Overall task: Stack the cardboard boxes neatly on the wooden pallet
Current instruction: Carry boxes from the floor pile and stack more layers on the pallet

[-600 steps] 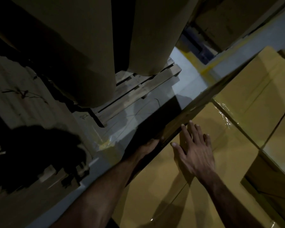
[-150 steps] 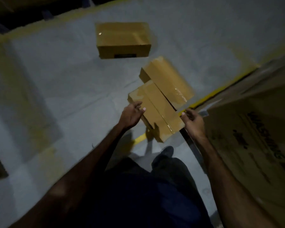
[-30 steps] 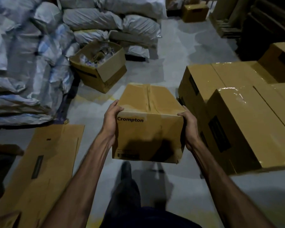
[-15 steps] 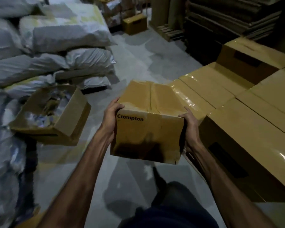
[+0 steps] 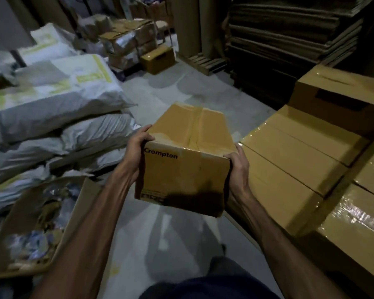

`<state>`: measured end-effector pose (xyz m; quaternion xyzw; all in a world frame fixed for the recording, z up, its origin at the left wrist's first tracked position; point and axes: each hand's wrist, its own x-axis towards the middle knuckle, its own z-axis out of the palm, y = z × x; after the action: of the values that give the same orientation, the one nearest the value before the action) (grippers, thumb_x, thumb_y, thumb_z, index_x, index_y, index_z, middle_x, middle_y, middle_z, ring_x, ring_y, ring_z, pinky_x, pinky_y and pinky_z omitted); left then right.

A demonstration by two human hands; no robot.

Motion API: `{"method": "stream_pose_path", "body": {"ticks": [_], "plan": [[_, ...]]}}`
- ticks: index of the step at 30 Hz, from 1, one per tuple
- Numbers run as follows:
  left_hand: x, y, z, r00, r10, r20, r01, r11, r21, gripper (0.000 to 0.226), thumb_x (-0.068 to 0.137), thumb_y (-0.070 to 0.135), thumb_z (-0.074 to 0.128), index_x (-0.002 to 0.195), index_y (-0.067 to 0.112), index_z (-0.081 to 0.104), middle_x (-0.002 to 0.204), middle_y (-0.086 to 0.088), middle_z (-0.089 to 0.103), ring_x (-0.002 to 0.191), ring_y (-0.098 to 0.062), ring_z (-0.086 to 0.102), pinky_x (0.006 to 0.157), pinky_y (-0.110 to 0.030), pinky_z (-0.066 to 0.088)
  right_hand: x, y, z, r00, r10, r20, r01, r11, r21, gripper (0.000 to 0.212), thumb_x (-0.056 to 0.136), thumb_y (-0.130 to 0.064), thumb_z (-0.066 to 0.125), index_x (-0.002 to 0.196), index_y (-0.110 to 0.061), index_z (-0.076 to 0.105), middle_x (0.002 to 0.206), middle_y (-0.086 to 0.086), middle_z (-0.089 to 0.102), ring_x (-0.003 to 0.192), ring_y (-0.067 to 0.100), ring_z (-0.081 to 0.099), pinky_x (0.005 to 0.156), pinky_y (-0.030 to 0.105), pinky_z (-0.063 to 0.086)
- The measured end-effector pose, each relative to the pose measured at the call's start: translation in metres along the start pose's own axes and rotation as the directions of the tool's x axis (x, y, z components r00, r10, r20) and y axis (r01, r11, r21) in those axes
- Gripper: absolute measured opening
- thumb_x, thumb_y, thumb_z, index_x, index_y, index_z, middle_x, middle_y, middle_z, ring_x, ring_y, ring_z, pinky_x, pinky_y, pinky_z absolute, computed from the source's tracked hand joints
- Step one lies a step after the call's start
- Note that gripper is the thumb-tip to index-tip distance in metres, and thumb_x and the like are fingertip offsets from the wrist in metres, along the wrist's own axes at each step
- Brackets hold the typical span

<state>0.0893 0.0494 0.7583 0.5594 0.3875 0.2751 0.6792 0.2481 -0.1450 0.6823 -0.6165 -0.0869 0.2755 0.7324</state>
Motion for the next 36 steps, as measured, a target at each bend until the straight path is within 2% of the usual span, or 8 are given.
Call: {"method": "stream_pose_path", "body": {"ticks": [2,4,9,14,16,19,24,36], "plan": [[0.045,0.015,-0.003,1.0,-0.008,0.02,0.008,1.0,-0.017,0.04,0.094,0.013,0.05,0.129,0.021,0.067,0.108,-0.013,0.073,0.087,-0.029,0.069,0.07,-0.04,0.057,0.035,-0.009,0.022,0.999,-0.048,-0.01,0.048,0.998,0.029,0.06,0.103,-0.022,0.055,0.16,-0.014,0.039,0.141,-0.006,0.047,0.094,-0.026,0.057,0.072,0.005,0.048],[0.094,0.027,-0.005,0.999,-0.012,0.043,0.013,0.999,-0.03,0.048,0.089,0.016,0.054,0.135,0.019,0.066,0.12,-0.018,0.072,0.096,-0.035,0.069,0.074,-0.043,0.059,0.063,-0.014,0.042,0.994,-0.096,-0.054,0.097,0.995,0.019,0.064,0.101,-0.026,0.058,0.159,-0.011,0.038,0.141,-0.01,0.045,0.105,-0.024,0.055,0.077,0.001,0.043],[0.224,0.055,0.011,0.983,-0.014,0.184,0.001,0.998,0.069,0.047,0.091,0.013,0.05,0.133,0.02,0.069,0.114,-0.013,0.075,0.099,-0.037,0.068,0.078,-0.043,0.056,0.133,-0.006,0.103,0.935,-0.142,-0.324,0.153,0.988,0.009,0.082,0.083,-0.055,0.064,0.158,-0.032,0.042,0.16,-0.004,0.047,0.145,0.021,0.045,0.117,0.054,0.042],[0.35,0.076,0.037,0.917,-0.05,0.396,-0.028,0.982,0.188,0.047,0.096,0.009,0.043,0.137,0.019,0.066,0.094,0.0,0.08,0.084,-0.026,0.071,0.068,-0.034,0.055,0.209,0.0,0.153,0.816,-0.157,-0.557,0.19,0.982,0.0,0.077,0.085,-0.052,0.065,0.157,-0.033,0.044,0.15,-0.018,0.053,0.136,0.003,0.051,0.114,0.047,0.046],[0.401,0.084,0.049,0.871,-0.083,0.484,-0.031,0.974,0.225,0.048,0.097,0.009,0.043,0.138,0.019,0.065,0.079,0.008,0.076,0.068,-0.017,0.069,0.058,-0.028,0.053,0.234,-0.008,0.178,0.742,-0.179,-0.646,0.21,0.977,-0.03,0.079,0.084,-0.05,0.062,0.158,-0.03,0.042,0.147,-0.026,0.048,0.132,-0.007,0.048,0.112,0.037,0.043],[0.46,0.102,0.073,0.763,-0.151,0.628,-0.016,0.968,0.252,0.052,0.09,0.019,0.05,0.14,0.022,0.065,0.074,0.007,0.073,0.066,-0.02,0.064,0.057,-0.03,0.051,0.26,-0.011,0.21,0.611,-0.183,-0.77,0.24,0.97,-0.04,0.083,0.082,-0.058,0.061,0.159,-0.035,0.04,0.159,-0.009,0.046,0.143,0.017,0.046,0.115,0.052,0.044],[0.528,0.119,0.132,0.526,-0.228,0.819,-0.073,0.948,0.311,0.06,0.082,0.027,0.055,0.14,0.029,0.067,0.133,-0.017,0.069,0.113,-0.049,0.065,0.093,-0.065,0.053,0.295,-0.014,0.242,0.407,-0.182,-0.895,0.281,0.957,-0.067,0.09,0.082,-0.053,0.059,0.164,-0.027,0.03,0.163,-0.007,0.036,0.141,0.009,0.041,0.102,0.02,0.042],[0.664,0.117,0.278,0.278,-0.341,0.898,-0.212,0.89,0.404,0.072,0.067,0.025,0.052,0.137,0.028,0.069,0.137,-0.013,0.065,0.118,-0.043,0.063,0.093,-0.052,0.053,0.453,-0.002,0.247,0.08,-0.177,-0.981,0.286,0.947,-0.148,0.087,0.084,-0.056,0.059,0.163,-0.035,0.03,0.166,-0.005,0.031,0.151,0.022,0.036,0.119,0.058,0.038]]}}
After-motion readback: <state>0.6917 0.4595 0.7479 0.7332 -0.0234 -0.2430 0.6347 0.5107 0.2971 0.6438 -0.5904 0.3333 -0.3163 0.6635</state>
